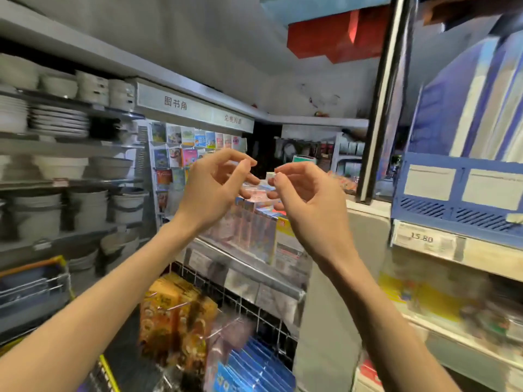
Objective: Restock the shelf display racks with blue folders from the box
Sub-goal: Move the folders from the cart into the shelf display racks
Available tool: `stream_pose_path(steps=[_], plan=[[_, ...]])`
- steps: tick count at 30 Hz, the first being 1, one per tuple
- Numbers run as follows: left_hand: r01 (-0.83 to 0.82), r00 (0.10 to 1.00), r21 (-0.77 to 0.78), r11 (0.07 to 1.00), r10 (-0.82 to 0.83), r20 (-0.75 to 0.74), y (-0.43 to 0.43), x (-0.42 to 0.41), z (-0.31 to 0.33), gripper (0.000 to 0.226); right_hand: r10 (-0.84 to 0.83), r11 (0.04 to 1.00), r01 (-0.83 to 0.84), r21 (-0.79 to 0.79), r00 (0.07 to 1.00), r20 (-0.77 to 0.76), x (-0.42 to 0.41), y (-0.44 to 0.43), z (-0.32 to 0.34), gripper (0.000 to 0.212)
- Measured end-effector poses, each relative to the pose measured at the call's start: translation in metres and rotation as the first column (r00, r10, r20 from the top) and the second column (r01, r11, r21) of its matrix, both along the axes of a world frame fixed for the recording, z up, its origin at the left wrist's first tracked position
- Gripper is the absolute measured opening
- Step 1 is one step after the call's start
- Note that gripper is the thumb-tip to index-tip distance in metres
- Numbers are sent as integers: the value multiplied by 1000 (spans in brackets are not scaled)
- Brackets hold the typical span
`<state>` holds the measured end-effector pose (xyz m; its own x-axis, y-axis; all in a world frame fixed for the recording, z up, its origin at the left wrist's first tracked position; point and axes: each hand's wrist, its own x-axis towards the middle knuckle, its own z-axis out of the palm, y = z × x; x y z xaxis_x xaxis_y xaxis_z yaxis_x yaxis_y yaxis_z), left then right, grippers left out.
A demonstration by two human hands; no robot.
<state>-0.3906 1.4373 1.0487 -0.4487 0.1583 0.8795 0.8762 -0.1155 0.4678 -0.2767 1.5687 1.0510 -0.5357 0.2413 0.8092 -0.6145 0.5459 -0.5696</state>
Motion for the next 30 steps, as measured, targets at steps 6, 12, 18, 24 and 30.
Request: stream_pose_path(steps=[6,12,18,24,30], plan=[[-18,998,-23,1000,20,52,-73,-62,-36,18,22,996,-13,-88,995,97,-77,-81,-29,17],[-66,972,-16,998,68,225,-130,-108,-90,16,51,980,-15,-199,983,175,-139,-147,-78,10],[-207,881,-38,978,203,427,-184,-153,-168,18,59,959,27,-283,954,293,-192,-200,-152,11],[-328,724,-168,929,362,587,-224,-183,-247,20,211,936,-54,-348,878,430,-236,-243,-219,14],[-401,552,-333,853,516,655,-265,-220,-304,19,358,904,-151,-401,778,516,-294,-276,-266,18]])
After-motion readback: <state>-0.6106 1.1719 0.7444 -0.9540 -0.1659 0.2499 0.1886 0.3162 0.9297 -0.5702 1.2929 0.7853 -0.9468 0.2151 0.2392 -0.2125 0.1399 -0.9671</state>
